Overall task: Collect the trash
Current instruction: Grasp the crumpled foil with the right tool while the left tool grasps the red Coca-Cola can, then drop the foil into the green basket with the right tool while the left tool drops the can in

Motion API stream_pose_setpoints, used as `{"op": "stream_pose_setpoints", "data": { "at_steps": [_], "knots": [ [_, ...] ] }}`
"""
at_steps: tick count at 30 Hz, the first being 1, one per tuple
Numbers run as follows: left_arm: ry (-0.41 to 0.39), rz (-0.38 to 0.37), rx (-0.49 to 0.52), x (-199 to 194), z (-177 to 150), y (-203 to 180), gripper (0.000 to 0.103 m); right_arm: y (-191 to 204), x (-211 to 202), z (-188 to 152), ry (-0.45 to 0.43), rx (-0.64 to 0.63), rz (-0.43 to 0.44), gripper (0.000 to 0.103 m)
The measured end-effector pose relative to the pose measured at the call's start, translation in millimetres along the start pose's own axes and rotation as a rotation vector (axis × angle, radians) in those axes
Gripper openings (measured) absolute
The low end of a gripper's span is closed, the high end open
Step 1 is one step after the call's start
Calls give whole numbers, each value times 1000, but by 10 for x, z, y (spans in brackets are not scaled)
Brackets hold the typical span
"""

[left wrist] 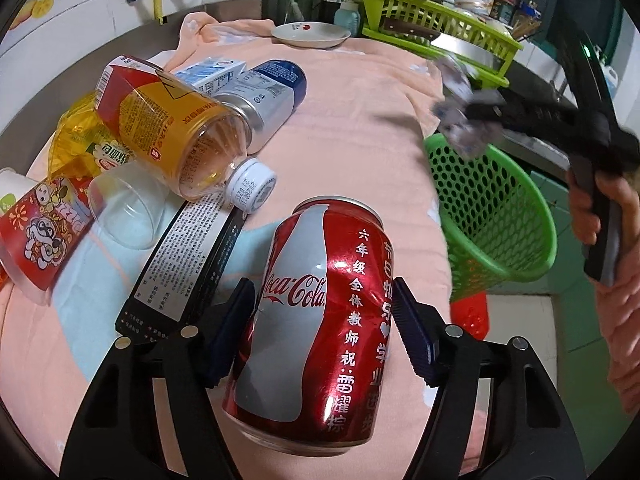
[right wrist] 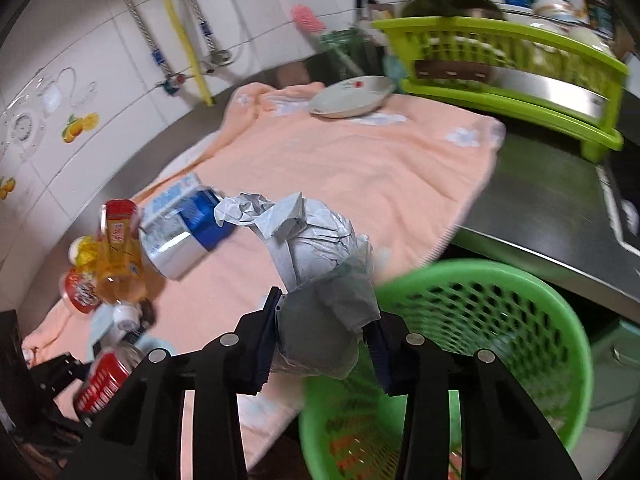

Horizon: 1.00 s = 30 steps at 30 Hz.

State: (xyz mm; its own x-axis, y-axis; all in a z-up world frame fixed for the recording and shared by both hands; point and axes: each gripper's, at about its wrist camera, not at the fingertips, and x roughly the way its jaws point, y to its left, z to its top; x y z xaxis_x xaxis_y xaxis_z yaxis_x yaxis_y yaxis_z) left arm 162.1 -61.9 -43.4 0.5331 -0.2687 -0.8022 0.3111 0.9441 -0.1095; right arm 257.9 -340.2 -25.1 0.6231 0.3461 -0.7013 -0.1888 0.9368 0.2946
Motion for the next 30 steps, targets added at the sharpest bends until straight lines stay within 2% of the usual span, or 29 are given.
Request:
{"op": "stream_pose_setpoints", "data": {
  "at_steps": [3,5,6,7,10,13,18,21,24,30],
  "knots": [
    [-17,-22,-20,-55,11,-11,68,-190,-83,-150,23,12,-78,40],
    [-30,-48,-28,-101,39,-50,68,-400,-57,-315,81,42,-112,40],
    [-35,-59,-28,-115,51,-76,68,-400,-57,-315,81,42,-112,40],
    [-41,-72,-24,-134,71,-117,68,-464,-40,-373,98,45,-133,43],
    [-49,-107,-4,-148,139,-272,68,-668,10,-533,132,68,-175,62],
    [-48,-134,15,-110,228,-423,68,-790,29,-597,142,88,-175,70],
    [-46,-171,54,0,406,-731,68,-890,-52,-610,122,105,-186,77],
    [-42,-191,82,84,531,-943,68,-987,-248,-619,80,106,-199,80],
    [-28,-214,120,258,690,-1212,68,-1040,-416,-650,42,102,-211,85],
    [33,-255,160,711,881,-1643,68,-1199,-706,-730,-11,130,-210,86]
  ]
}}
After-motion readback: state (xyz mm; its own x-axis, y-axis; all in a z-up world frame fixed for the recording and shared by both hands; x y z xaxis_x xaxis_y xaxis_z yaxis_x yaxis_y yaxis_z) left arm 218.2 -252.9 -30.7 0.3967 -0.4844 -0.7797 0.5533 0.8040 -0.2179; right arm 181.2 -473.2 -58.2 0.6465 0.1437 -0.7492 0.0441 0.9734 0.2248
